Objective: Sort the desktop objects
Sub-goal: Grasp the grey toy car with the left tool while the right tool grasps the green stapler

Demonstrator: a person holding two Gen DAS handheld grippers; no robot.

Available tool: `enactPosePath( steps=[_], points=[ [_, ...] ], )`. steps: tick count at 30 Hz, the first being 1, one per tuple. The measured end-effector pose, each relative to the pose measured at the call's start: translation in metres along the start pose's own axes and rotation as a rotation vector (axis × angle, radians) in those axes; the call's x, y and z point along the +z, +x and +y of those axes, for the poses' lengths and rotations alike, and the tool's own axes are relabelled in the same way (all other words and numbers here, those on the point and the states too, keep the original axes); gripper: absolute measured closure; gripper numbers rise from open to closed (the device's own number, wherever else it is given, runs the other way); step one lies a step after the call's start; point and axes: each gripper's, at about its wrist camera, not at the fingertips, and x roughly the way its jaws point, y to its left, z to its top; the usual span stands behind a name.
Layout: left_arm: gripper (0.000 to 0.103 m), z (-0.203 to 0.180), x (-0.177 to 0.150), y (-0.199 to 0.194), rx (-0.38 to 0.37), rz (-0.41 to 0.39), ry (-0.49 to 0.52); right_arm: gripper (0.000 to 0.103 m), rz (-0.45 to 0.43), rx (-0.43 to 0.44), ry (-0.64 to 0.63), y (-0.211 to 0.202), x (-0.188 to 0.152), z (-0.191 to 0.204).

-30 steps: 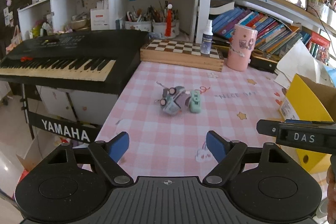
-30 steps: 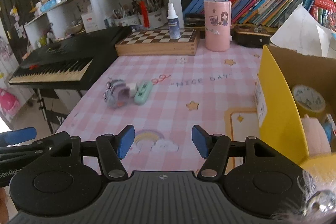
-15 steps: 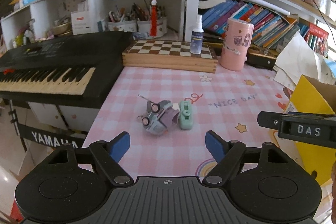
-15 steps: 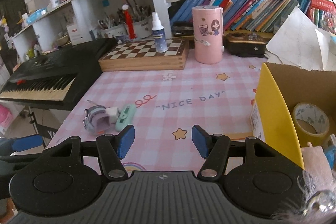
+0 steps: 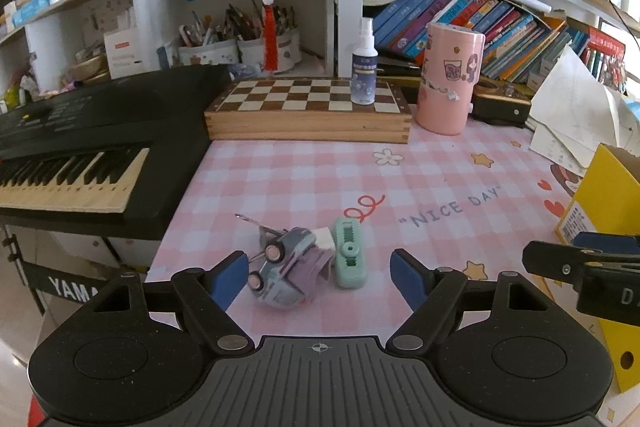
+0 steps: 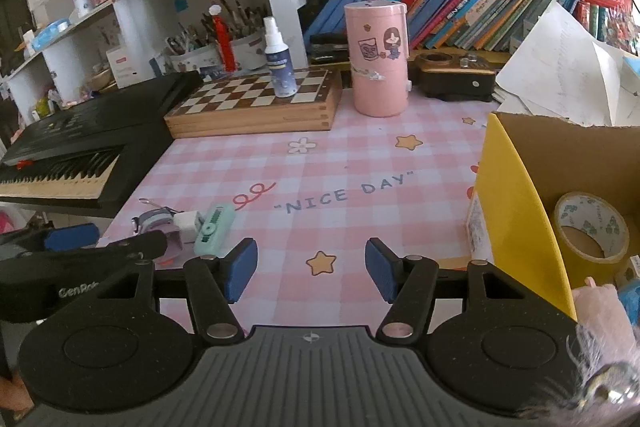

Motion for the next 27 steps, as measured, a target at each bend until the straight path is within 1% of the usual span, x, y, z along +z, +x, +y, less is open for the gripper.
enactPosePath(
  steps=[10, 13, 16, 22, 24, 27],
  points=[
    [0.026, -0.003, 0.001, 0.008, -0.005, 0.005, -0.012, 0.045, 0.011, 0.005, -0.005, 0.008, 0.004, -0.005],
    [0.029, -0.002, 0.002, 0.012, -0.004, 0.011, -0.021, 0.045, 0.014, 0.012, -0.016, 0.010, 0.005, -0.005],
    [0.029, 0.000, 0.003, 0.020, -0.013, 0.015, -0.040, 0.045, 0.022, 0.012, -0.026, 0.010, 0.005, -0.007],
    [0.030, 0.000, 0.000, 0.041, -0.009, 0.045, -0.027, 0.045, 0.023, -0.007, -0.042, 0.011, 0.007, -0.011],
    [0.035, 0.002, -0.002, 0.044, 0.001, 0.049, -0.020, 0.045, 0.023, -0.011, -0.043, 0.011, 0.007, -0.011],
    [0.047, 0.008, -0.003, 0.044, 0.017, 0.038, -0.022, 0.045, 0.029, -0.014, -0.038, 0.013, 0.007, -0.012]
  ],
)
